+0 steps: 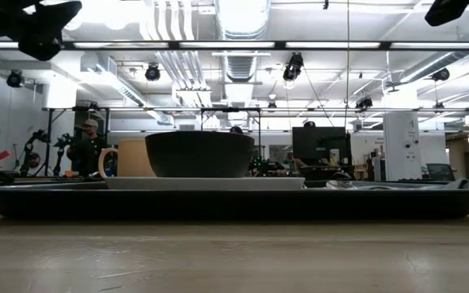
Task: Set up tray
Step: Return to Home Position
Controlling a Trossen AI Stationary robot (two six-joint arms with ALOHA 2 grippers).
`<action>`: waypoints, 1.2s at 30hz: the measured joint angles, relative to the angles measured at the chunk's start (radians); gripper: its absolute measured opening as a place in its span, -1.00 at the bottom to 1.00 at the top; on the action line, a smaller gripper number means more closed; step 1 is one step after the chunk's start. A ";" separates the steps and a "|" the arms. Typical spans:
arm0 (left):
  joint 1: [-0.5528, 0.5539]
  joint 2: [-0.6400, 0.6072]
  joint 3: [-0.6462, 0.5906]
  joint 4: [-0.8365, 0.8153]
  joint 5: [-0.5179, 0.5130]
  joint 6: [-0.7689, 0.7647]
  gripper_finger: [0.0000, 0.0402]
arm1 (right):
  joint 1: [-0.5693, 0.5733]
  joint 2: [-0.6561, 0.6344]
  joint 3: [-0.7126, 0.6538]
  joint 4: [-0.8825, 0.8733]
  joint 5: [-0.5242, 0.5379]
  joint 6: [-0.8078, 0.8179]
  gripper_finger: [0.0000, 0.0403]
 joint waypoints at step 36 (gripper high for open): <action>0.000 0.000 -0.118 0.003 -0.072 -0.043 -0.18 | -0.001 0.000 -0.019 -0.237 -0.048 0.011 -0.68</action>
